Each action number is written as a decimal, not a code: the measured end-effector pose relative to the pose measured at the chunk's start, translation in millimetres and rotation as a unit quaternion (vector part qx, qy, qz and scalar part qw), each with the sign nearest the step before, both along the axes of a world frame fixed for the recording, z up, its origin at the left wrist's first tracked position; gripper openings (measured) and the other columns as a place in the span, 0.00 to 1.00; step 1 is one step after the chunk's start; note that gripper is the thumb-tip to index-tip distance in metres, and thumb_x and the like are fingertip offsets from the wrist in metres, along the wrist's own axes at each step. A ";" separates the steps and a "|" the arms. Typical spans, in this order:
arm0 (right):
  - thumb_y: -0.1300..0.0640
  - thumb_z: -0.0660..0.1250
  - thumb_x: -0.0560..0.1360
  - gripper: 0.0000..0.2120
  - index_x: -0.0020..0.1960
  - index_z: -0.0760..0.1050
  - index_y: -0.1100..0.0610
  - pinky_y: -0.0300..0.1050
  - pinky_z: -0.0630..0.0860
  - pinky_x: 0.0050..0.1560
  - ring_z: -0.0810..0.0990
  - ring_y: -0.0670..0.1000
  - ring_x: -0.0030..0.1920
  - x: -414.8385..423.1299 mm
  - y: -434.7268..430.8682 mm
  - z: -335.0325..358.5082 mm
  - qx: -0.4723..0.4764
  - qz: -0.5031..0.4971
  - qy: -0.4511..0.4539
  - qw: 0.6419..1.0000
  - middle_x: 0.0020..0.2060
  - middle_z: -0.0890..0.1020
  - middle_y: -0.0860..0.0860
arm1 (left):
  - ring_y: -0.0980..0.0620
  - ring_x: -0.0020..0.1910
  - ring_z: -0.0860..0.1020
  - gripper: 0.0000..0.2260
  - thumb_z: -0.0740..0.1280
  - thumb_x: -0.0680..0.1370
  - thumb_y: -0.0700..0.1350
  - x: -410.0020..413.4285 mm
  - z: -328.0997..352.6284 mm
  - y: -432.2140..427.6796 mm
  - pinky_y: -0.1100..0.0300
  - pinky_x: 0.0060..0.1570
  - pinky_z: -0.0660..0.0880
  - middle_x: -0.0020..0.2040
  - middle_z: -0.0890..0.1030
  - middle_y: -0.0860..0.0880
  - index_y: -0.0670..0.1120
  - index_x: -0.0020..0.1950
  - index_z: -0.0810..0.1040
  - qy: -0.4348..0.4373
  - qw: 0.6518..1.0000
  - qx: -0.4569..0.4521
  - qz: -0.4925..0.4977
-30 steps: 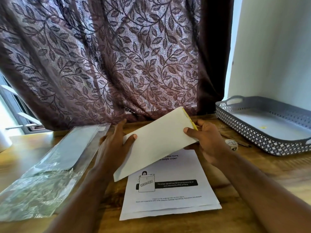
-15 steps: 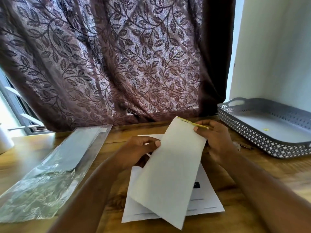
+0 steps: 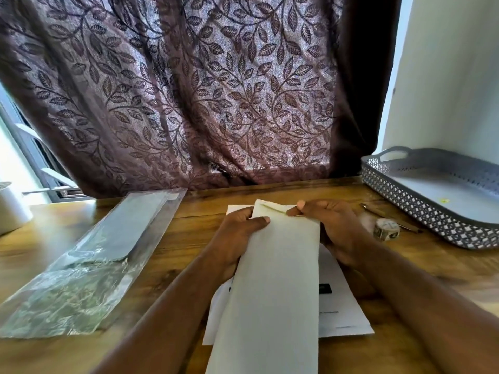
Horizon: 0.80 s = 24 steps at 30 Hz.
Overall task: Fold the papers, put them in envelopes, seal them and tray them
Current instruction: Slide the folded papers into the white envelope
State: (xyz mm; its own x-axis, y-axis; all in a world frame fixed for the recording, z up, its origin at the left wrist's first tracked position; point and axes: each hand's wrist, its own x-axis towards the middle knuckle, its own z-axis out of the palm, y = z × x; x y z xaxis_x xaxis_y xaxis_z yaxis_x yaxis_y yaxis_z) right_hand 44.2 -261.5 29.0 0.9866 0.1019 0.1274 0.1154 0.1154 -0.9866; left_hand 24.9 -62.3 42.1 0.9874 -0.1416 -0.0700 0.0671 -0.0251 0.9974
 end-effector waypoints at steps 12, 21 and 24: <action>0.59 0.73 0.75 0.06 0.51 0.87 0.57 0.39 0.81 0.36 0.86 0.48 0.43 -2.9 8.3 -4.2 -0.186 0.040 -0.106 0.976 0.45 0.88 0.47 | 0.39 0.51 0.84 0.11 0.73 0.77 0.47 -0.5 2.5 7.4 0.42 0.55 0.80 0.48 0.86 0.42 0.41 0.53 0.83 0.038 0.997 0.033 0.062; 0.60 0.71 0.78 0.10 0.57 0.85 0.58 0.48 0.82 0.41 0.87 0.58 0.45 -0.1 6.1 -2.4 -0.091 0.051 -0.001 0.995 0.49 0.87 0.55 | 0.46 0.44 0.84 0.07 0.71 0.77 0.39 4.1 -2.5 7.0 0.50 0.51 0.82 0.48 0.86 0.43 0.42 0.54 0.84 0.001 0.999 0.025 0.029; 0.58 0.71 0.78 0.08 0.53 0.86 0.59 0.48 0.82 0.40 0.86 0.56 0.43 -0.9 6.8 -0.7 -0.096 0.036 0.014 0.995 0.46 0.87 0.57 | 0.45 0.45 0.84 0.07 0.71 0.77 0.37 4.0 -3.6 5.1 0.48 0.52 0.81 0.48 0.86 0.42 0.41 0.54 0.83 -0.013 0.999 0.030 0.024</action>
State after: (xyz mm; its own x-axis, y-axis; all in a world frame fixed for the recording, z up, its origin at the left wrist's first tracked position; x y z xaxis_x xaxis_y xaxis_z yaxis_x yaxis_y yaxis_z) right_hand 43.3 -254.7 28.4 0.9789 0.1914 0.0716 0.0860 -0.0681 -0.9940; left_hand 28.9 -57.2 38.5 0.9947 -0.0895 -0.0506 0.0433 -0.0820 0.9957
